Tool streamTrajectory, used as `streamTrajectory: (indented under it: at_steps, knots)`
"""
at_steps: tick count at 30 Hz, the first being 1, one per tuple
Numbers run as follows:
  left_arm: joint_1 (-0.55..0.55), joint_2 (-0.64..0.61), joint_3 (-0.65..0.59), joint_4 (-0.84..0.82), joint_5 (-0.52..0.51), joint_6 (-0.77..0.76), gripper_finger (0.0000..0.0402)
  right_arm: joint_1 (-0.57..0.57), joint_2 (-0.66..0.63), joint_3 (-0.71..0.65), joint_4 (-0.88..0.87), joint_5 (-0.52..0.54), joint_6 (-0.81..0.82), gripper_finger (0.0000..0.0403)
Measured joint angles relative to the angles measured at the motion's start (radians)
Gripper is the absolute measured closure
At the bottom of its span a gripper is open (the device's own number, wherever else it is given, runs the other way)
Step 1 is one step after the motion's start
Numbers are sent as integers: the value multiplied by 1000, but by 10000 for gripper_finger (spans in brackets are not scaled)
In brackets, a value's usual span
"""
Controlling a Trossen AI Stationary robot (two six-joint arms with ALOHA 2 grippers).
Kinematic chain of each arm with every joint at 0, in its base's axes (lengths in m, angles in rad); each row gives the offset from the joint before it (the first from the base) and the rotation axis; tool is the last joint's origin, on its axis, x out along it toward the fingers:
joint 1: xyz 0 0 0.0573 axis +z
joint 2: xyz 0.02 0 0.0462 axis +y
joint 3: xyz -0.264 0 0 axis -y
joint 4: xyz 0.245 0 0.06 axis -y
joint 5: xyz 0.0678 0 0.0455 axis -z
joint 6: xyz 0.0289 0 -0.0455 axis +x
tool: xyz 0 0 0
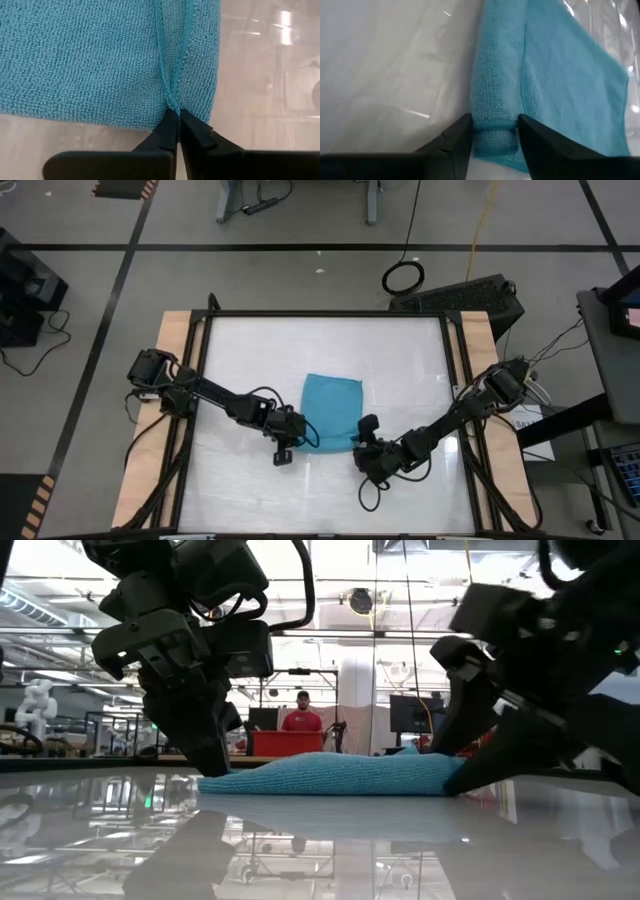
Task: Roll towel
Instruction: Roll the blue towel
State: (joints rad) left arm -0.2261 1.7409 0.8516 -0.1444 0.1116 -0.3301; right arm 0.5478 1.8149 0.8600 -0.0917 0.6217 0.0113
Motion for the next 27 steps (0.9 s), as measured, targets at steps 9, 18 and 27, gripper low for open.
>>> streamTrajectory:
  at_steps: [9,18,27]
  knots:
    - [7,-42,-3,-33,-138,56,378,14,-1,1,-47,-94,191,393]
    - [7,-148,-3,1,-201,191,271,49,-1,1,-61,-89,205,399]
    - [42,-125,0,164,-206,418,240,48,-6,1,-52,-137,156,401]
